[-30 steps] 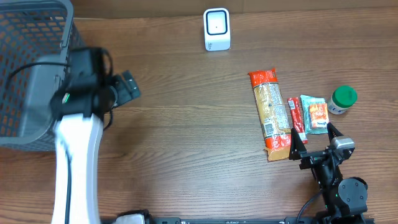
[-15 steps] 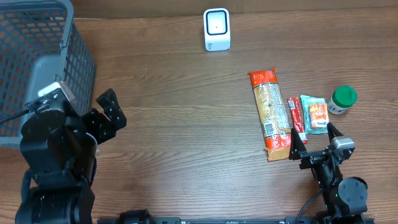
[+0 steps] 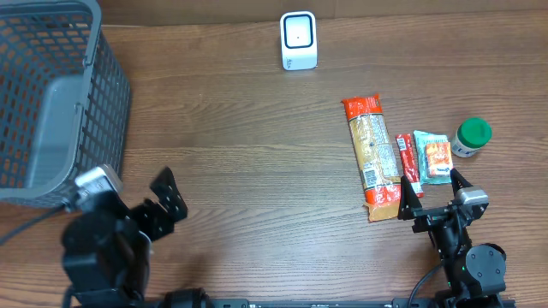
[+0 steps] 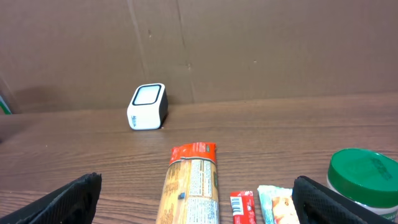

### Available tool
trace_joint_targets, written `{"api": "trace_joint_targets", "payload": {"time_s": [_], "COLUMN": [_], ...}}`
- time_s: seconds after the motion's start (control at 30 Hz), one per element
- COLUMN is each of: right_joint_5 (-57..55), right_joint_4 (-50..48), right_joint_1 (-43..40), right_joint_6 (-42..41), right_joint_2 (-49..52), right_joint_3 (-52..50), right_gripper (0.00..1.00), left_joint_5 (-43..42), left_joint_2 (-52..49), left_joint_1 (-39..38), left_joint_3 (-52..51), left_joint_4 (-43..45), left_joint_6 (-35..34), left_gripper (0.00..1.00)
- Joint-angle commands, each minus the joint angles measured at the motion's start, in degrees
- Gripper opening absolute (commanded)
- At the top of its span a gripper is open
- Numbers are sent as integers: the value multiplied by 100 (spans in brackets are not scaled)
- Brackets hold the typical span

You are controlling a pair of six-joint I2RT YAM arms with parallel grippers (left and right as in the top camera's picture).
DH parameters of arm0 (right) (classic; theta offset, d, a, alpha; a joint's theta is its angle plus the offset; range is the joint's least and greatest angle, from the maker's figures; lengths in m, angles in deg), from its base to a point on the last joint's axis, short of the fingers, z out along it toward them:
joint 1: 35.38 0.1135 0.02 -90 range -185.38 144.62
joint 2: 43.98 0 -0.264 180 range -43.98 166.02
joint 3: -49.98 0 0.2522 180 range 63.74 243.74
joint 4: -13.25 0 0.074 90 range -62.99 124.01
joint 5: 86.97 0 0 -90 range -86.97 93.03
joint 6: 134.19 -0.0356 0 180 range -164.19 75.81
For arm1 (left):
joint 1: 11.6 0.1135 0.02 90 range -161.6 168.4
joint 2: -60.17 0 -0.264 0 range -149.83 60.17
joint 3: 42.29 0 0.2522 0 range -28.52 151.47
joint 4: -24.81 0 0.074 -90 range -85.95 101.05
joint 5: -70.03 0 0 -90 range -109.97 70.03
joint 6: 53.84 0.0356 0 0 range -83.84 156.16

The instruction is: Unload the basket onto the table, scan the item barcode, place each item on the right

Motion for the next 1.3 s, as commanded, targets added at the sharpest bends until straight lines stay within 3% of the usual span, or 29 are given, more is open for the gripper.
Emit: {"api": "trace_joint_targets", "payload": {"time_s": [0.0, 0.2, 0.63, 1.0, 1.27], "right_joint_5": [15, 17, 15, 15, 15], "right_joint_4": [-28, -28, -28, -28, -28], "right_joint_1": [-13, -13, -13, -13, -13], "right_joint_6": [37, 37, 37, 37, 37], "right_joint_2": [-57, -57, -57, -57, -57], "right_joint_3": [-61, -61, -61, -61, -61], "right_gripper": [100, 100, 100, 100, 100], "left_joint_5": [50, 52, -562, -492, -437], "left_joint_2": [546, 1517, 3259, 3296, 3296], "left_joint_1": [-13, -13, -70, -334, -356], "left_joint_3": [-748, -1910, -3460, -4354, -5163], "left_joint_4": [-26, 243, 4177, 7283, 8041], "left_joint_6": [68, -306, -520, -540, -671], "left_gripper": [100, 100, 100, 100, 100]}}
